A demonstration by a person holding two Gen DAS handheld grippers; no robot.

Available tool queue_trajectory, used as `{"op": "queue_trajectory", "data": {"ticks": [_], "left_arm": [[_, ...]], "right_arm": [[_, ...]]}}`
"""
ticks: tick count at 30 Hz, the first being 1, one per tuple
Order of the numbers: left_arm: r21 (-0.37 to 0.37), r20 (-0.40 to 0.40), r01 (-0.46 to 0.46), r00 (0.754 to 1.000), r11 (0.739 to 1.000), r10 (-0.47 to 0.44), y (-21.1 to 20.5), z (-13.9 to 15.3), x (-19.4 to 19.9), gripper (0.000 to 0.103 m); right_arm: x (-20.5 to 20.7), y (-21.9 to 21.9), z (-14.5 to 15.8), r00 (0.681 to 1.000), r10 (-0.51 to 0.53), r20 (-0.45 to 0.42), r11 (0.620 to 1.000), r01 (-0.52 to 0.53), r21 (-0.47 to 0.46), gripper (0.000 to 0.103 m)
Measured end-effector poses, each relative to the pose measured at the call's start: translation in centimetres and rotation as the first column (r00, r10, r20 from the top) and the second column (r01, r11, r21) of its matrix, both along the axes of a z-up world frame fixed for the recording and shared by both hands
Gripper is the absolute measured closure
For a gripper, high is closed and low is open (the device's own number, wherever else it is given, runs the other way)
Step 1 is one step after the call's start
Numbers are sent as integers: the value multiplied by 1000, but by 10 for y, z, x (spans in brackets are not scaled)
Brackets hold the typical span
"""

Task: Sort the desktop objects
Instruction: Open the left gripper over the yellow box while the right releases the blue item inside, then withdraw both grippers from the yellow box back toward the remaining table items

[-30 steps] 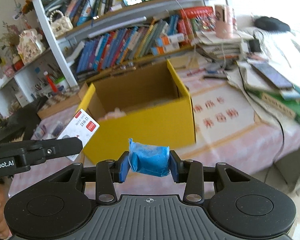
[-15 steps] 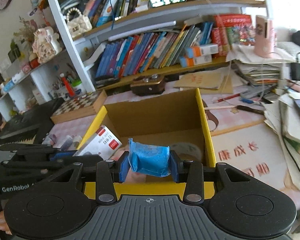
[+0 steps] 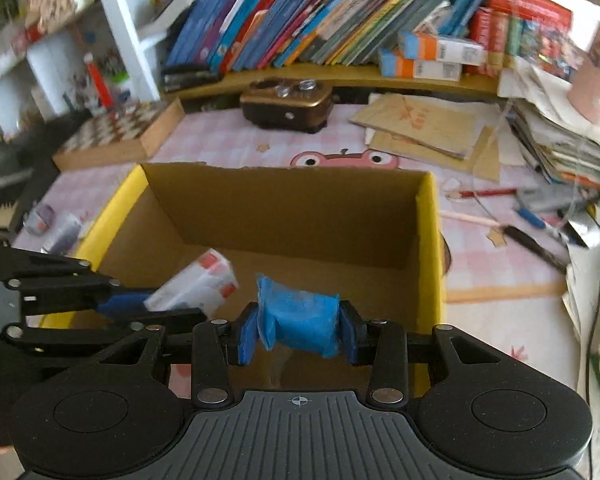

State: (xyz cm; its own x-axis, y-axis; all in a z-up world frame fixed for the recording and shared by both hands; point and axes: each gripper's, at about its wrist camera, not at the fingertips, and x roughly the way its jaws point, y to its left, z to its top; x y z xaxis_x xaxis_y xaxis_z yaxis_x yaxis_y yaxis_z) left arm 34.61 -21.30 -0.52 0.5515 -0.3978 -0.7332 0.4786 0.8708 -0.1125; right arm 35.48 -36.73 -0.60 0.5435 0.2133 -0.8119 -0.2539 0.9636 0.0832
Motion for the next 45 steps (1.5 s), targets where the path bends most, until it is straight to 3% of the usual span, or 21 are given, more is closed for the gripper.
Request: {"op": "queue_trajectory", "data": {"ticks": [8, 12, 14, 16, 18, 19, 21, 25, 31, 35, 41, 45], "left_arm": [[81, -3, -2, 1000, 997, 2, -5, -3, 4, 92], [68, 24, -31, 999, 997, 29, 3, 0, 0, 69], [46, 38, -26, 999, 999, 24, 8, 3, -4, 66], [53, 69, -44, 997, 998, 40, 10, 8, -9, 42], [40, 103, -46, 994, 998, 42, 14, 12, -14, 32], [35, 117, -55, 992, 998, 51, 16, 14, -17, 28], [15, 143, -89, 986, 996, 86, 21, 20, -23, 26], [-74, 186, -142, 970, 987, 154, 34, 34, -39, 14], [-127, 284, -161, 939, 979, 191, 53, 55, -73, 4], [-173, 328, -176, 918, 969, 225, 67, 66, -96, 2], [-225, 362, -195, 893, 955, 268, 83, 76, -131, 0], [-257, 352, -206, 890, 944, 290, 96, 76, -152, 0]], "right_arm": [[21, 24, -12, 997, 66, -39, 993, -69, -93, 63], [26, 19, -17, 996, 57, -66, 997, -61, -56, 61], [25, 14, -15, 997, 41, -60, 998, -43, -34, 55], [24, 9, -11, 998, 29, -51, 999, -30, -18, 52], [21, 4, -4, 999, 25, -42, 999, -24, 21, 50], [19, 4, -1, 999, 23, -33, 999, -22, 34, 48], [15, 2, 6, 1000, 15, -10, 998, -14, 64, 32], [1, -7, 19, 1000, -9, 27, 989, 4, 146, 22], [-40, -16, 47, 985, -52, 164, 982, 20, 190, 17], [-67, -18, 59, 963, -94, 252, 978, 42, 206, 13], [-110, -21, 65, 919, -198, 342, 966, 124, 226, 11], [-137, -22, 66, 889, -265, 373, 955, 189, 228, 8]]}}
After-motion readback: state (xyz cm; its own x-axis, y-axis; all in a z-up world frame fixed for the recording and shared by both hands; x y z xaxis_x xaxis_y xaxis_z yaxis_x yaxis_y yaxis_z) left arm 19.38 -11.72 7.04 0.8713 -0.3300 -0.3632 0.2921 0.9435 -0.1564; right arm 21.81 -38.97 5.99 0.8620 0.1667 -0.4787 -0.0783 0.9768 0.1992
